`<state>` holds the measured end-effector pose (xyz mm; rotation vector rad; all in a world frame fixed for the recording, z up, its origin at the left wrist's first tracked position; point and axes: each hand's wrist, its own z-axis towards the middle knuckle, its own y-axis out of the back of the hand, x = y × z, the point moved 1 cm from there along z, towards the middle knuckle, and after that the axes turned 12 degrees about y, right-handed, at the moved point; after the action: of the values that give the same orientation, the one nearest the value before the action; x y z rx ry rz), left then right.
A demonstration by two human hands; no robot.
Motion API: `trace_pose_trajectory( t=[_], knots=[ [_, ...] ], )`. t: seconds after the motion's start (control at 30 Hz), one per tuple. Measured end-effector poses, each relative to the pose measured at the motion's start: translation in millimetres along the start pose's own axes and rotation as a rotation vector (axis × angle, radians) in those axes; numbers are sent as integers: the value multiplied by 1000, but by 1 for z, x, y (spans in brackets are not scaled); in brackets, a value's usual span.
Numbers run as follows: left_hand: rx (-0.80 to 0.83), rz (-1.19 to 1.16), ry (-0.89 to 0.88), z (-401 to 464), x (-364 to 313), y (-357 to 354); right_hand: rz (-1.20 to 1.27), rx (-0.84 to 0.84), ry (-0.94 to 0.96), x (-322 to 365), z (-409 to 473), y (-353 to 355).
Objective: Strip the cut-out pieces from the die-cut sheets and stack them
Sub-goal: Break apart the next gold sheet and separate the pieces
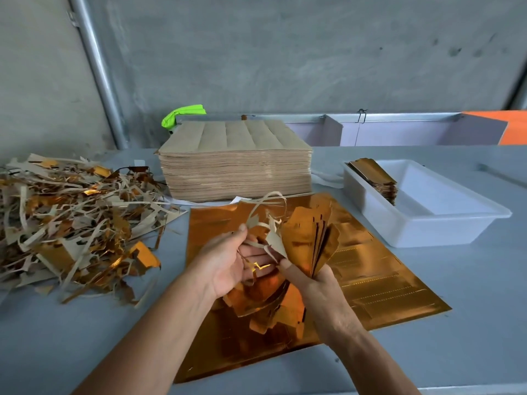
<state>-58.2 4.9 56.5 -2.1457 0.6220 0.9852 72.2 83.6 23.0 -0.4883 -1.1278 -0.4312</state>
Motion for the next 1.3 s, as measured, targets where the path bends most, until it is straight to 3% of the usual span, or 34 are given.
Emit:
trace_pose_trajectory(
  t=[0.13,0.3,0.47,0.73,1.03,1.1,1.2,1.3],
  knots=[
    [-48,80,-57,-2,0,-1,-101,-86,-1,-5,-1,-2],
    [-71,90,-48,-4,0,-1,-119,5,73,-3,-3,-3],
    [-57,156,-15,-4,0,1,-132,52,29,-3,-3,-2],
    [-134,530,-96,4,3,-3,-421,-191,-191,-16,6,-4],
    [-299,107,-192,5,-16,27,-80,-476,-409,-12,4,33],
    [-437,55,-257,6,-19,37,-33,-536,-411,-10,3,42],
    [-635,215,-383,4,-18,38,-9,-547,-381,-7,0,47],
    [-490,540,-439,0,-2,20,5,-569,-382,-8,0,41]
  ],
)
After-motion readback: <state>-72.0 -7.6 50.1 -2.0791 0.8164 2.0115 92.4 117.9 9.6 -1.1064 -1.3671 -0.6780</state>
